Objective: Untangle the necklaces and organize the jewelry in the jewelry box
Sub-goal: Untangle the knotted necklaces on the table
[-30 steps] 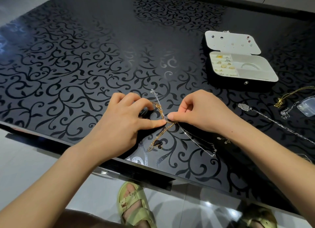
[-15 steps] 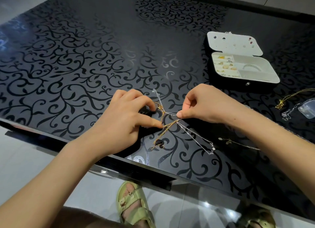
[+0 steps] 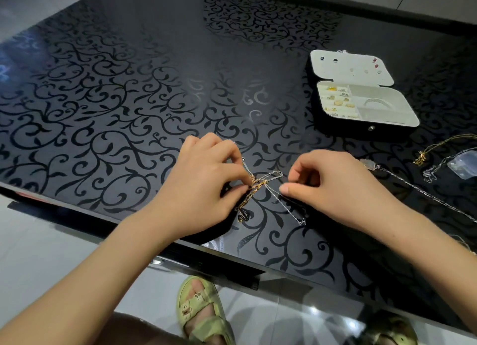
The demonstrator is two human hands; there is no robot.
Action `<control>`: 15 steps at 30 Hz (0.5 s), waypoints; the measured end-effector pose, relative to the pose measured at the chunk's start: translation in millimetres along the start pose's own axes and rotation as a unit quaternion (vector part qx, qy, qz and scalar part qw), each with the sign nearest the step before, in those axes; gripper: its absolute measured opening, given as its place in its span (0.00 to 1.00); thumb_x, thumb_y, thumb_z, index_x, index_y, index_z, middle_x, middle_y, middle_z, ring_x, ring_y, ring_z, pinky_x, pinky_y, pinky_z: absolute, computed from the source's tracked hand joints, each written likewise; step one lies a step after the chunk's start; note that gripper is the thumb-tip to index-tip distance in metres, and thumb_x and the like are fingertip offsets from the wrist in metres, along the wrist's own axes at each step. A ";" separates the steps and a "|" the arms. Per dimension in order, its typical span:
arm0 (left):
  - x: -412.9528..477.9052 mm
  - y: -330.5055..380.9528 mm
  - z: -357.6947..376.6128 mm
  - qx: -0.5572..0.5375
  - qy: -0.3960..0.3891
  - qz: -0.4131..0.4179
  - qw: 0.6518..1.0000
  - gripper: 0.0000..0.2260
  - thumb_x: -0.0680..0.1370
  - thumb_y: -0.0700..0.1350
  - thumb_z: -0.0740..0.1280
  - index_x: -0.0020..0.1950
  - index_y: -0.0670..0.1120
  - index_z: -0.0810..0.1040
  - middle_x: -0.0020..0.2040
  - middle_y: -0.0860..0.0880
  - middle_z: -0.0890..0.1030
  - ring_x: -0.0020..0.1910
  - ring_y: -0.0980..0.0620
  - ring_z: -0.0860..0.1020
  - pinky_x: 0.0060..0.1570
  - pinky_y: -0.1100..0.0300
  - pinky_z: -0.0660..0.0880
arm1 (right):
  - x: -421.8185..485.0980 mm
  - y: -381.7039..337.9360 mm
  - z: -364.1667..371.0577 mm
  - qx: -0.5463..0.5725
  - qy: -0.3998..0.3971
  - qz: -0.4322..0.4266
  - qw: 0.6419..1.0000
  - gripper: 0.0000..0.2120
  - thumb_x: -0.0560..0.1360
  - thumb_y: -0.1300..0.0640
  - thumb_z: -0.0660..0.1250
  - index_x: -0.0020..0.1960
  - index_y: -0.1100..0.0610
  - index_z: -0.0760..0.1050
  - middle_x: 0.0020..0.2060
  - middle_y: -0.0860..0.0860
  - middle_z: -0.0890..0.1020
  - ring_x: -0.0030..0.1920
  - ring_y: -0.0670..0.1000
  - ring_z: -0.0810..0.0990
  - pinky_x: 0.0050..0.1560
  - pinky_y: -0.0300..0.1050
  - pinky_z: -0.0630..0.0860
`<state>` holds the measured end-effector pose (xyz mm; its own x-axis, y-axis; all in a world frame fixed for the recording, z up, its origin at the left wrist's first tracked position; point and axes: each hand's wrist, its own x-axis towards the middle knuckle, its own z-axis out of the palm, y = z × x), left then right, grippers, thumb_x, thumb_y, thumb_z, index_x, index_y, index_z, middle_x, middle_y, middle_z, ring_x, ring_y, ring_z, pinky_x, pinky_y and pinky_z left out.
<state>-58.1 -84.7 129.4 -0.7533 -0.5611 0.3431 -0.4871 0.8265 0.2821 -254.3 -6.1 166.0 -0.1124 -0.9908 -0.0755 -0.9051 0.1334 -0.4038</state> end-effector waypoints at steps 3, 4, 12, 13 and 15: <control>2.8 2.2 6.4 0.012 -0.001 -0.004 1.000 0.07 0.73 0.52 0.65 0.42 0.54 0.83 0.42 0.55 0.75 0.44 0.52 0.68 0.45 0.58 0.55 | -23.0 0.7 2.0 -0.063 -0.035 -0.012 0.997 0.15 0.67 0.38 0.67 0.48 0.45 0.71 0.43 0.42 0.71 0.47 0.45 0.71 0.48 0.41 0.68; 3.4 2.5 8.0 0.012 0.000 -0.007 1.000 0.06 0.72 0.51 0.66 0.42 0.55 0.83 0.42 0.55 0.75 0.44 0.53 0.67 0.45 0.58 0.55 | -29.6 0.9 2.6 -0.072 -0.047 -0.016 0.996 0.15 0.68 0.39 0.67 0.50 0.44 0.70 0.44 0.42 0.70 0.48 0.44 0.69 0.48 0.39 0.65; -0.1 11.9 6.7 0.008 -0.029 -0.016 0.999 0.13 0.71 0.59 0.61 0.45 0.57 0.83 0.41 0.56 0.74 0.43 0.54 0.66 0.44 0.59 0.52 | -54.3 -4.4 1.7 -0.075 -0.079 -0.030 0.994 0.10 0.75 0.44 0.63 0.53 0.46 0.67 0.45 0.42 0.69 0.48 0.43 0.67 0.50 0.36 0.66; -1.0 12.5 6.2 0.007 -0.030 -0.017 0.999 0.14 0.71 0.60 0.61 0.45 0.57 0.83 0.42 0.56 0.74 0.44 0.54 0.66 0.45 0.58 0.54 | -55.3 -4.5 0.9 -0.074 -0.085 -0.027 0.993 0.10 0.75 0.44 0.63 0.52 0.46 0.67 0.45 0.42 0.69 0.48 0.43 0.67 0.51 0.37 0.67; -2.3 12.2 4.9 0.005 -0.037 -0.024 0.999 0.16 0.70 0.62 0.61 0.47 0.57 0.83 0.42 0.56 0.74 0.44 0.54 0.67 0.46 0.57 0.56 | -55.4 -4.6 -0.3 -0.073 -0.094 -0.019 0.993 0.11 0.74 0.43 0.64 0.52 0.46 0.68 0.45 0.42 0.69 0.48 0.43 0.67 0.51 0.38 0.68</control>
<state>-64.5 -73.1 127.6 -0.7590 -0.5958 0.2624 -0.5279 0.7992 0.2875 -244.0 48.2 172.3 -0.0109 -0.9716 -0.2362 -0.9584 0.0775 -0.2746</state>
